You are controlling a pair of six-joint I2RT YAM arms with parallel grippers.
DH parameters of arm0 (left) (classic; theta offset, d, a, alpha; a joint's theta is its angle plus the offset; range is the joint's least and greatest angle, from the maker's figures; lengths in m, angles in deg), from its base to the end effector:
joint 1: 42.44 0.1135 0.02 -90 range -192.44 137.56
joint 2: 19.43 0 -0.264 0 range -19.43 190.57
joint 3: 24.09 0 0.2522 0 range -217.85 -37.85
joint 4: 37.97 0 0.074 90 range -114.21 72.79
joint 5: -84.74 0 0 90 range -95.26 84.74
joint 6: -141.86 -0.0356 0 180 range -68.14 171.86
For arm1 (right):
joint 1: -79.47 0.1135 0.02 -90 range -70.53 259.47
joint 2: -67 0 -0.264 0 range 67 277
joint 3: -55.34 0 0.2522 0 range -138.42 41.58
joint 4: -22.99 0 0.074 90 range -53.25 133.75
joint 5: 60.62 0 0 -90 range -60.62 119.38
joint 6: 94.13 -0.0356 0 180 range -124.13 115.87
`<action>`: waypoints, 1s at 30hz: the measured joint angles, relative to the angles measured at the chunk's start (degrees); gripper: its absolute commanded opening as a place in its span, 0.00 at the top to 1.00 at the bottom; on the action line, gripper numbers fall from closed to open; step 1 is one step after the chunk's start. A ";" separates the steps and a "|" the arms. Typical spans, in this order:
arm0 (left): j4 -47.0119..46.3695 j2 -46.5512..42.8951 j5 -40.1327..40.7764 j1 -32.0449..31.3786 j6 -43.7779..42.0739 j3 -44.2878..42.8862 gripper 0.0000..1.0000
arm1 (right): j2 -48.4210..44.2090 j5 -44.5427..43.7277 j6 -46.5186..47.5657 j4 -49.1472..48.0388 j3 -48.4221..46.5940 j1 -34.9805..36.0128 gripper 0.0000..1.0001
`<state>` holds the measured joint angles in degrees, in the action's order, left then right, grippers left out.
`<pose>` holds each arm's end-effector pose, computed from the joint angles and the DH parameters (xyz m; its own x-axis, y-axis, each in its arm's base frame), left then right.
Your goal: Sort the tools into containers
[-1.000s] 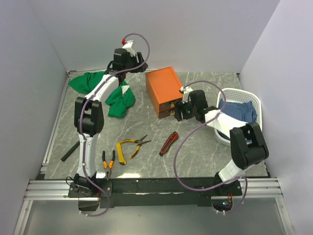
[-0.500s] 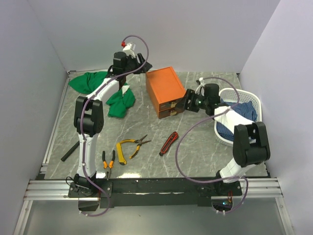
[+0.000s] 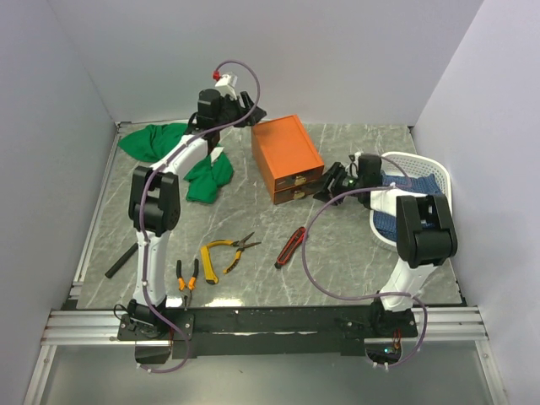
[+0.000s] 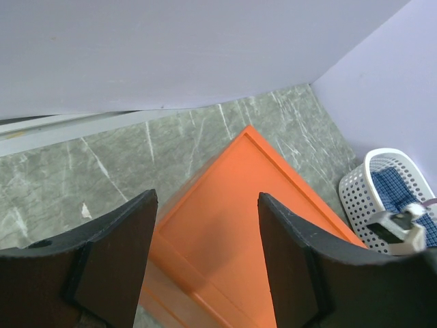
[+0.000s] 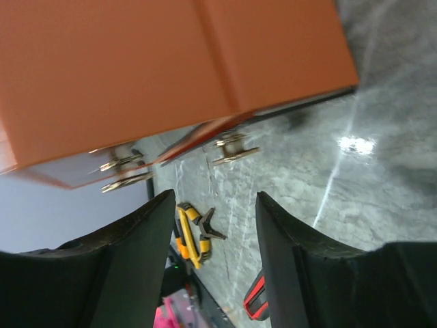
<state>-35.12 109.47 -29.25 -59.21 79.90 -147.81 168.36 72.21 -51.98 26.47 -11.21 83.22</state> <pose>0.5152 -0.1704 0.2813 -0.4232 -0.3210 -0.8473 0.5100 0.6885 -0.5156 0.3553 0.0475 0.1663 -0.8452 0.4895 -0.2144 0.0689 0.4977 0.8646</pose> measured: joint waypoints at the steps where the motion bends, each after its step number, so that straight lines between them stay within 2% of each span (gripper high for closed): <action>1: 0.00 0.00 0.00 -0.24 -0.13 0.00 0.33 | 0.74 -0.09 -0.81 -0.04 0.00 0.09 0.45; 8: 0.00 0.00 -0.09 -1.46 -0.26 0.00 0.33 | 6.67 -0.79 -5.11 -0.61 0.00 1.66 0.46; 18: -0.02 0.00 -0.11 -1.57 -0.35 0.33 0.35 | 8.28 -0.92 -8.63 -3.06 -0.02 2.69 0.49; 21: -0.07 0.00 -0.20 -1.53 -0.35 1.07 0.35 | 8.31 1.03 -11.98 -9.27 1.40 2.75 0.47; 25: -0.26 -0.02 -0.42 -1.53 -0.33 2.60 0.35 | 8.31 2.12 -13.79 -12.92 1.49 2.75 0.41; 30: -0.33 -0.02 -0.66 -1.53 0.04 3.45 0.34 | 8.46 0.98 -13.55 -10.82 0.35 2.86 0.41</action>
<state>-35.45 109.45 -29.90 -60.74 79.94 -144.35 176.82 73.20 -65.53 15.65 -10.86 86.09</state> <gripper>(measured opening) 0.655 0.599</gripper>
